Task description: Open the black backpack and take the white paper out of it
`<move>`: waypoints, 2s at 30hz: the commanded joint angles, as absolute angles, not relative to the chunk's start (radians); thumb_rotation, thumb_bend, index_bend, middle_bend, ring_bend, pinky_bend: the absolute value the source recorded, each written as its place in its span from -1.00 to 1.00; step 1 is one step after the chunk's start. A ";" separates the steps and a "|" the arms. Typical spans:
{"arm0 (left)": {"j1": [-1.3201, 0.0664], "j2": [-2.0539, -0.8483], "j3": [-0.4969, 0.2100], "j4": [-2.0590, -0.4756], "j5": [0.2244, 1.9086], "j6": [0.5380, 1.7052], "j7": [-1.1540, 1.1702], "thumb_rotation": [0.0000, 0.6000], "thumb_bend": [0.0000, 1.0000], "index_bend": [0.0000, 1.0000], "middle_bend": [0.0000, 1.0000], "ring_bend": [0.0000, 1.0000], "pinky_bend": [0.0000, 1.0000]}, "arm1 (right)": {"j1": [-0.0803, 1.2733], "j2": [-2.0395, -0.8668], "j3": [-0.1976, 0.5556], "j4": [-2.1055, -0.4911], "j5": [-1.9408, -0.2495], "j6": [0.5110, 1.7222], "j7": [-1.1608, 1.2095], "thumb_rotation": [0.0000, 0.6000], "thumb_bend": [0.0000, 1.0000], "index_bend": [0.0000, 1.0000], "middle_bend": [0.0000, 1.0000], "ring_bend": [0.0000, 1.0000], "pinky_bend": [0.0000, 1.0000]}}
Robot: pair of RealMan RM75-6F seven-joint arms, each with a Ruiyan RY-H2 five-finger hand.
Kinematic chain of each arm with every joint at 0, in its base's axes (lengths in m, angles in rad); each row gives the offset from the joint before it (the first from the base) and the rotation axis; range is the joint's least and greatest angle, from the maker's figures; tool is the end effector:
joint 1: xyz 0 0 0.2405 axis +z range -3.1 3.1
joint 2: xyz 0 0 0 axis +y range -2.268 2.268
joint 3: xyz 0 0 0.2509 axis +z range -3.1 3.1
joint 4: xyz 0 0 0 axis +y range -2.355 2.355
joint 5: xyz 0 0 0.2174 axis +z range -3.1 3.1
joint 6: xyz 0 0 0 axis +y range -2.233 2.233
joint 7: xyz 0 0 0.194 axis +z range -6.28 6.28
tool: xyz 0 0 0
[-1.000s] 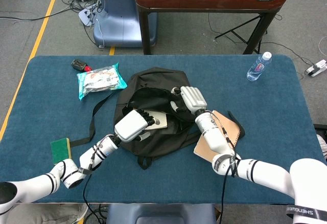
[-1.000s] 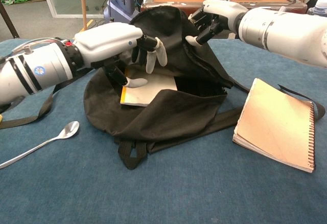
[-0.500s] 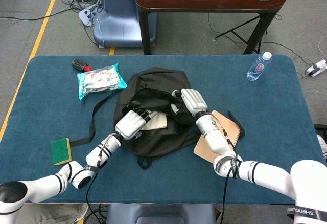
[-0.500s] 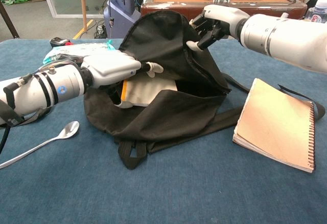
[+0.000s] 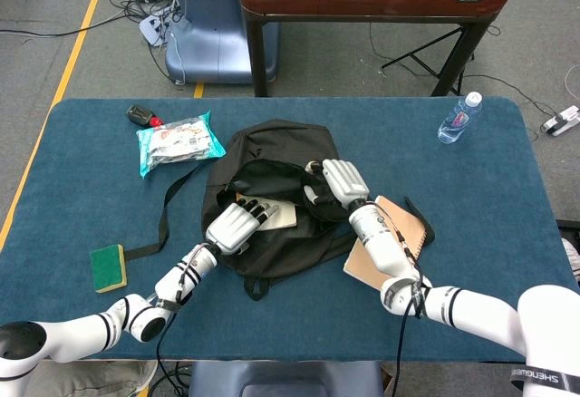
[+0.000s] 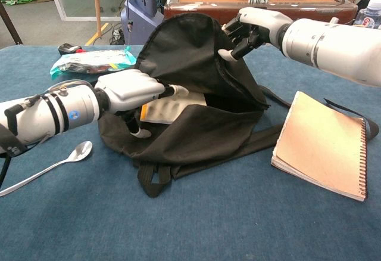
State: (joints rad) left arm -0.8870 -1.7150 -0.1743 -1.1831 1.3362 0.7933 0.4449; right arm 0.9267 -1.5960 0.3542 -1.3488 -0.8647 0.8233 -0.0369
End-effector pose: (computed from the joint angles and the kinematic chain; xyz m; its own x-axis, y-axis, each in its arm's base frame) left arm -0.0879 0.4040 -0.1031 0.7341 0.0800 0.6744 0.5574 -0.6383 -0.5310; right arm -0.0768 -0.4564 -0.0329 0.0231 -0.3486 0.9370 -0.9775 -0.2046 -0.0521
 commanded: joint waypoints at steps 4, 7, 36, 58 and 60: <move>-0.912 -1.754 -0.193 -1.129 1.283 0.788 0.481 1.00 -0.50 -0.82 -0.68 -0.65 -0.49 | 0.923 -1.592 0.356 -1.353 -0.867 0.826 -0.035 1.00 -0.16 0.29 -0.14 -0.38 -0.34; -0.919 -1.771 -0.201 -1.102 1.266 0.796 0.482 1.00 -0.50 -0.77 -0.68 -0.65 -0.49 | 0.922 -1.591 0.357 -1.355 -0.867 0.826 -0.034 1.00 -0.16 0.29 -0.14 -0.38 -0.34; -0.949 -1.893 -0.198 -0.891 1.259 0.842 0.370 1.00 -0.50 -0.30 -0.41 -0.44 -0.47 | 0.913 -1.598 0.357 -1.326 -0.880 0.802 -0.003 1.00 -0.17 0.29 -0.14 -0.36 -0.33; -0.940 -1.970 -0.210 -0.792 1.284 0.925 0.285 1.00 -0.35 0.01 -0.17 -0.22 -0.31 | 0.913 -1.596 0.364 -1.333 -0.868 0.802 -0.007 1.00 -0.17 0.29 -0.14 -0.36 -0.33; -0.937 -1.974 -0.205 -0.774 1.306 0.952 0.251 1.00 -0.29 0.03 -0.14 -0.18 -0.28 | 0.914 -1.592 0.370 -1.332 -0.861 0.797 -0.003 1.00 -0.17 0.29 -0.14 -0.36 -0.33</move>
